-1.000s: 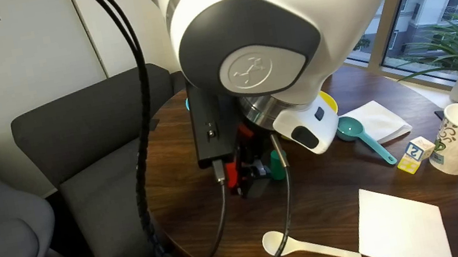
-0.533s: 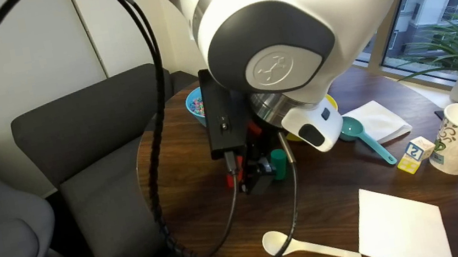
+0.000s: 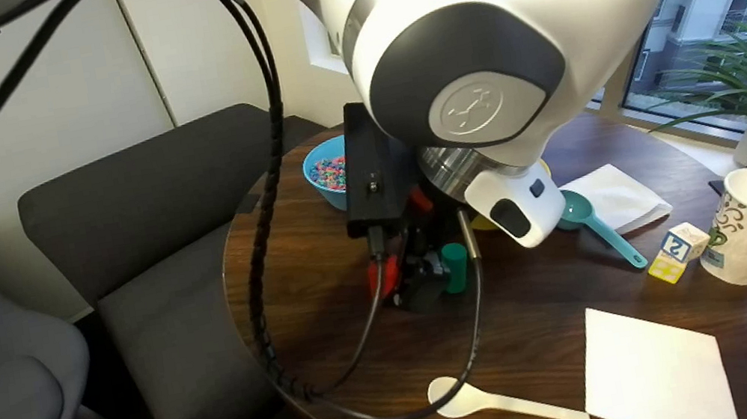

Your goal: Pick up the orange rectangular block and place it horizontally on the green cylindrical block

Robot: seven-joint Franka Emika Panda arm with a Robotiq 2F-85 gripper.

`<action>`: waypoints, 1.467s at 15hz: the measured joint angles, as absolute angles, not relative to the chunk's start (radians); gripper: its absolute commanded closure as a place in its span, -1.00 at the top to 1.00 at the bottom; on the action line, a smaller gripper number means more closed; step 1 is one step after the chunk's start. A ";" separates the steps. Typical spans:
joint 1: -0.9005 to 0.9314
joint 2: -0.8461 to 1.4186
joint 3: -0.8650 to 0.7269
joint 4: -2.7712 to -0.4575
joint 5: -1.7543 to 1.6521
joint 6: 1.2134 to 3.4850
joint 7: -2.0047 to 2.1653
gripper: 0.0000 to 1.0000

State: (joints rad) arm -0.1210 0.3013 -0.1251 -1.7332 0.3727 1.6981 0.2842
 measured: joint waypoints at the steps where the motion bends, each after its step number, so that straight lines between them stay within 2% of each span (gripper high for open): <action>1: -0.121 0.306 -0.125 -1.727 0.375 1.698 0.301 1.00; 3: -0.122 0.315 -0.125 -1.722 0.378 1.697 0.333 0.98; 5: -0.122 0.322 -0.125 -1.717 0.384 1.695 0.357 0.86; 6: -0.122 0.326 -0.125 -1.714 0.387 1.691 0.368 0.57; 8: -0.122 0.334 -0.125 -1.709 0.393 1.683 0.379 0.28; 9: -0.122 0.337 -0.125 -1.707 0.395 1.681 0.385 0.07; 15: -0.122 0.347 -0.125 -1.704 0.400 1.681 0.409 -0.82; 22: -0.111 0.341 -0.118 -1.704 0.396 1.681 0.410 -0.83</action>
State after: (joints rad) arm -0.1115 0.3414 -0.1184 -1.7040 0.3961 1.6807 0.4102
